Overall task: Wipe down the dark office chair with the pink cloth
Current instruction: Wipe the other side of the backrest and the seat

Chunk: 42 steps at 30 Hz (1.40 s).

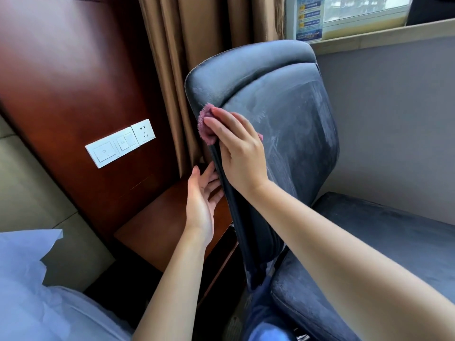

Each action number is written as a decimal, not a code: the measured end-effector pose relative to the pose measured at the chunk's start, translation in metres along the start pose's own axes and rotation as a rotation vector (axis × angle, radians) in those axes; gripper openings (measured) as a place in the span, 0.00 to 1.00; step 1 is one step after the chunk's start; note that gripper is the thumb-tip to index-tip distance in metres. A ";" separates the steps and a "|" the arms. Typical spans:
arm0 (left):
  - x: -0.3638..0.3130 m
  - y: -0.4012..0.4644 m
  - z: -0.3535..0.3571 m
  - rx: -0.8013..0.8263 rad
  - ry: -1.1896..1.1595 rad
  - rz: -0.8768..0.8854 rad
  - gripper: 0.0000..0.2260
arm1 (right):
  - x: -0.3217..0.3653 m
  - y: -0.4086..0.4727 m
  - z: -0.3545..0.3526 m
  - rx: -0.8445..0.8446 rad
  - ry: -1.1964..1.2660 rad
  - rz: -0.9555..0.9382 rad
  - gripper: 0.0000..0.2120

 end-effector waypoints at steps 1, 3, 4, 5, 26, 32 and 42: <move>0.002 -0.001 -0.001 0.001 -0.006 0.000 0.22 | -0.003 -0.012 -0.003 -0.006 -0.011 -0.003 0.13; 0.008 -0.003 -0.003 0.024 0.013 -0.009 0.24 | -0.014 -0.050 -0.012 -0.007 -0.075 -0.016 0.13; 0.011 -0.004 -0.004 0.043 0.029 -0.021 0.25 | -0.019 -0.072 -0.016 -0.003 -0.126 -0.028 0.13; 0.014 -0.005 -0.005 0.062 0.038 -0.031 0.26 | -0.024 -0.092 -0.020 0.004 -0.164 -0.031 0.12; 0.037 -0.016 -0.006 -0.007 0.039 -0.068 0.20 | -0.023 -0.067 -0.010 -0.095 -0.298 0.095 0.13; 0.039 -0.016 -0.008 -0.003 0.065 -0.075 0.21 | -0.034 -0.088 -0.008 -0.066 -0.405 0.092 0.16; 0.038 -0.020 -0.006 -0.028 0.050 -0.048 0.17 | -0.017 -0.045 -0.010 -0.124 -0.299 0.157 0.14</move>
Point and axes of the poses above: each hand's wrist, its own y-axis towards the middle knuckle, its own z-axis out of the palm, x = y × z, the point moved 3 cm from there along y, towards the middle knuckle, and after that the axes turned 12 degrees about z, right-handed, at the moved point
